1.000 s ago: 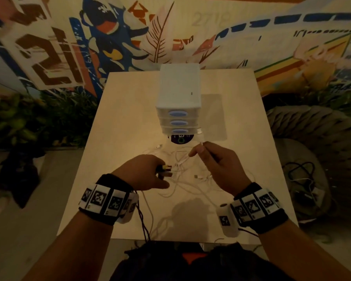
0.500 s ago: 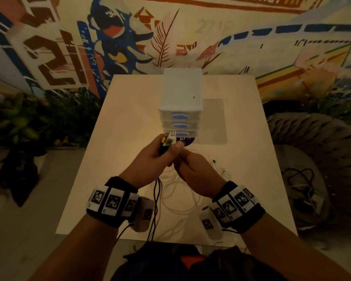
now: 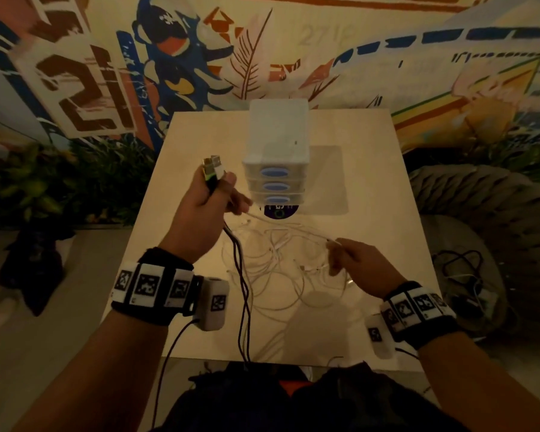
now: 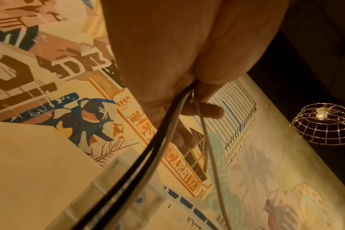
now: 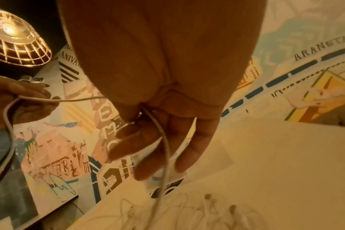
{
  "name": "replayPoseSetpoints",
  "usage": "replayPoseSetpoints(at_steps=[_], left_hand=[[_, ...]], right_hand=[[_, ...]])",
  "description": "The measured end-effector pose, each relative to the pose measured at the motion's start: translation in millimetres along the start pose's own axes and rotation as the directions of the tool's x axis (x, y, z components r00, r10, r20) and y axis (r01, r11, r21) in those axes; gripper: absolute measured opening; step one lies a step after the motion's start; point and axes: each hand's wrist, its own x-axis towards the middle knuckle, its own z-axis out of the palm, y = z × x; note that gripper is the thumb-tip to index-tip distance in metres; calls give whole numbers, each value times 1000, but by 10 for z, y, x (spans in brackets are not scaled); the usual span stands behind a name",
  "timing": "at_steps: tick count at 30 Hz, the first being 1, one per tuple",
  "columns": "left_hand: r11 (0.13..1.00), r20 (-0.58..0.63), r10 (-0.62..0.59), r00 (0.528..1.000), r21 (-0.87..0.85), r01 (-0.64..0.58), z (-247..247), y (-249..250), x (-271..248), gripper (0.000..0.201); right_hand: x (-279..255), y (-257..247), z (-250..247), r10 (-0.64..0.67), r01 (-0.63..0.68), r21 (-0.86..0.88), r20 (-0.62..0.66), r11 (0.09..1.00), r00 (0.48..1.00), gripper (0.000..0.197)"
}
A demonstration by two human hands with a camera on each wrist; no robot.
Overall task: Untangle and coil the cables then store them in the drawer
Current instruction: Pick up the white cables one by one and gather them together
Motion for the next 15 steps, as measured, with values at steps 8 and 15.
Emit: replayPoseSetpoints(at_steps=[8, 15], left_hand=[[981, 160, 65, 985, 169, -93, 363, 147, -163, 13], [939, 186, 85, 979, 315, -141, 601, 173, -183, 32]], right_hand=[[-80, -390, -125, -17, 25, 189, -48, 982, 999, 29], [12, -953, -247, -261, 251, 229, 11, 941, 965, 30]])
